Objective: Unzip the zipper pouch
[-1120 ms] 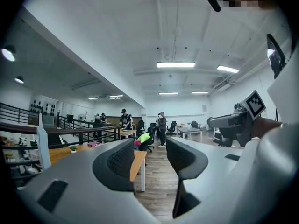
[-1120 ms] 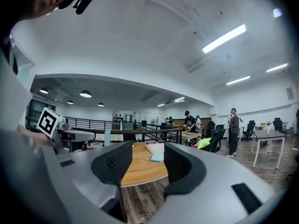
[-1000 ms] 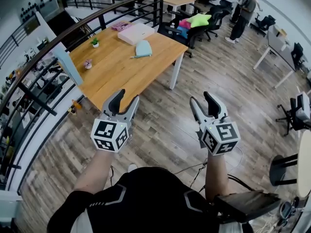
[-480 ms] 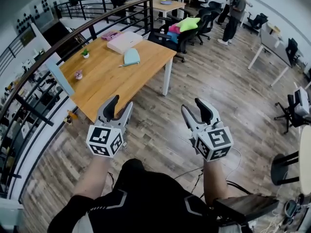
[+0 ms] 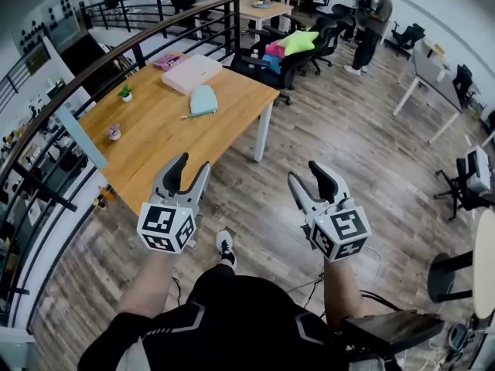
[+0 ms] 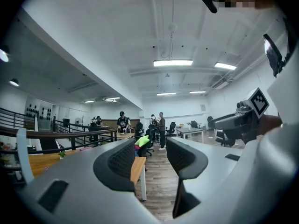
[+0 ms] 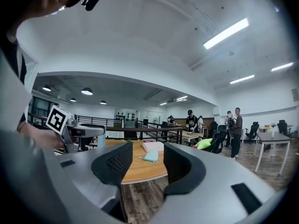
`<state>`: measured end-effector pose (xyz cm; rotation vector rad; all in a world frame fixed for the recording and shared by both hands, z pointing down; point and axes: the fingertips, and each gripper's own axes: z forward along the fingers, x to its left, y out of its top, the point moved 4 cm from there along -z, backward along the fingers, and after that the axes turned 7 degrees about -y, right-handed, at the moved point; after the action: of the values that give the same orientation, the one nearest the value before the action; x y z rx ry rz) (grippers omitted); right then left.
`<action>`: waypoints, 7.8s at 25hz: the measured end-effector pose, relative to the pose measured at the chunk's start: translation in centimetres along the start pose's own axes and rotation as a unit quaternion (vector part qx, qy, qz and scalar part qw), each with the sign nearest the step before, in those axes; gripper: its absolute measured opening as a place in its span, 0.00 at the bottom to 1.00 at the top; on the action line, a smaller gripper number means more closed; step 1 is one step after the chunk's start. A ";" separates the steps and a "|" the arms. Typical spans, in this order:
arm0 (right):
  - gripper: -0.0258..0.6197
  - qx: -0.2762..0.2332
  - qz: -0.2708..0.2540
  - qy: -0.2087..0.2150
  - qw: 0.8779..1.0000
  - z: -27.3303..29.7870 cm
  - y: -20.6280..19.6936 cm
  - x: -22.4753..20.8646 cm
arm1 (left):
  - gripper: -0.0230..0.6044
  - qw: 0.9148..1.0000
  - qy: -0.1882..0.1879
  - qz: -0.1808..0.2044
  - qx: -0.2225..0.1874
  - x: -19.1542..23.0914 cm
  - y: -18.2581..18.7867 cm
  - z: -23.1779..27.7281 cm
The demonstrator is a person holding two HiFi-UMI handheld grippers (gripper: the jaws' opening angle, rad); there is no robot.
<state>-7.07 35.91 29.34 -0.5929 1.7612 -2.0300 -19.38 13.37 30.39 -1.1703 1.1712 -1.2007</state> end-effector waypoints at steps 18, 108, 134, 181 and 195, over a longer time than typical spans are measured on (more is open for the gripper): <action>0.37 0.040 -0.027 0.033 0.998 26.1 3.3 -1.5 | 0.39 0.999 0.032 -0.029 0.011 21.3 -0.4 14.2; 0.14 0.176 -0.357 0.612 0.683 69.7 -30.5 2.7 | 0.38 0.874 0.336 -0.265 0.229 27.4 -28.5 32.4; 0.13 0.229 -0.128 0.556 0.788 64.4 -13.1 4.9 | 0.36 0.945 0.232 -0.116 0.199 29.8 -17.4 29.7; 0.12 0.238 -0.025 0.572 0.784 59.0 -0.6 6.8 | 0.11 0.987 0.121 0.019 0.101 31.1 -5.3 30.1; 0.12 0.215 -0.081 0.593 0.772 59.2 -1.5 7.1 | 0.09 0.981 0.166 -0.049 0.092 32.4 -6.2 28.8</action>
<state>19.46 -16.66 38.48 0.9557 1.5873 -3.1064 9.72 -18.64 37.28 -0.9200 1.2253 -1.5891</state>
